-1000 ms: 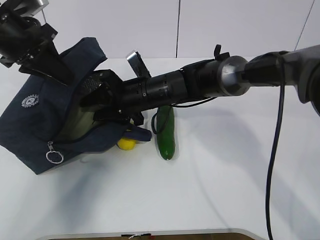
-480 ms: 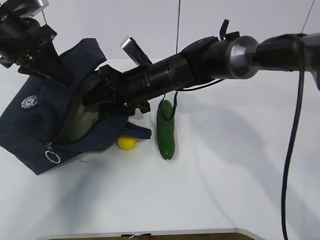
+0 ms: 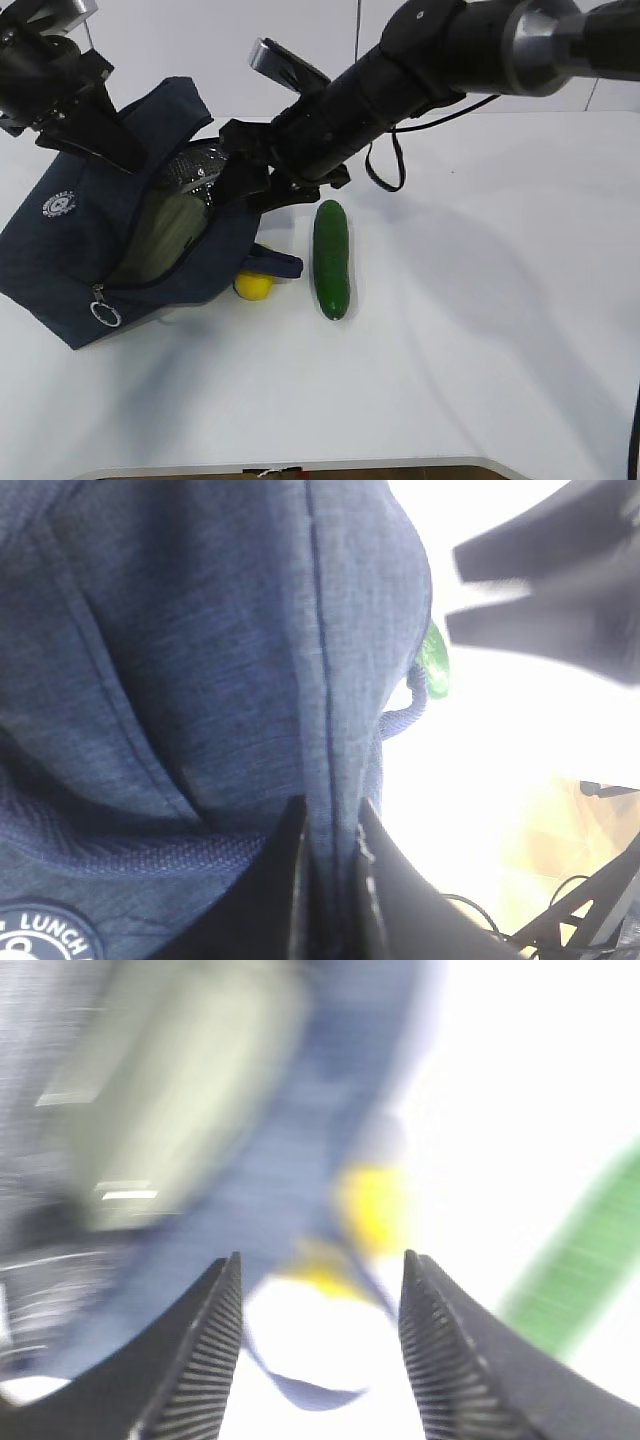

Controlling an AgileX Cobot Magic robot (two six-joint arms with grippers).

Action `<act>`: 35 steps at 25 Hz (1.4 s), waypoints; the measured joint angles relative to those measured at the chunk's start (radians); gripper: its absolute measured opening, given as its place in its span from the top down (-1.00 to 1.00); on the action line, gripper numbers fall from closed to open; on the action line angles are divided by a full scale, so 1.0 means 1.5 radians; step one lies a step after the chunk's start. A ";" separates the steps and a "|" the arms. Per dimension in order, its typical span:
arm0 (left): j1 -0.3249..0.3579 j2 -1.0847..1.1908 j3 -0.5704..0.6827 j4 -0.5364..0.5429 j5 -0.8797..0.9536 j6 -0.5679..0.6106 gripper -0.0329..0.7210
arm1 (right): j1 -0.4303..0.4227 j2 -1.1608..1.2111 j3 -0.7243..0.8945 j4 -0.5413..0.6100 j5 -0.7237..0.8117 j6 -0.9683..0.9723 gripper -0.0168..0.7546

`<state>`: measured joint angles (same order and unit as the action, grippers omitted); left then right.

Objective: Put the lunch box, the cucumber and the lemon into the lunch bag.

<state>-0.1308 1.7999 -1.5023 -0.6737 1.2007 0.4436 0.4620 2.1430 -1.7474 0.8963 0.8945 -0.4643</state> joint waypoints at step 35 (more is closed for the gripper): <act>0.000 0.000 0.000 0.002 -0.002 0.018 0.88 | 0.012 0.002 -0.006 -0.549 -0.044 0.441 -0.35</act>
<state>-0.1308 1.7999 -1.5023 -0.6702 1.1975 0.4705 0.4806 2.1454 -1.7562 0.0734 0.8278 0.1979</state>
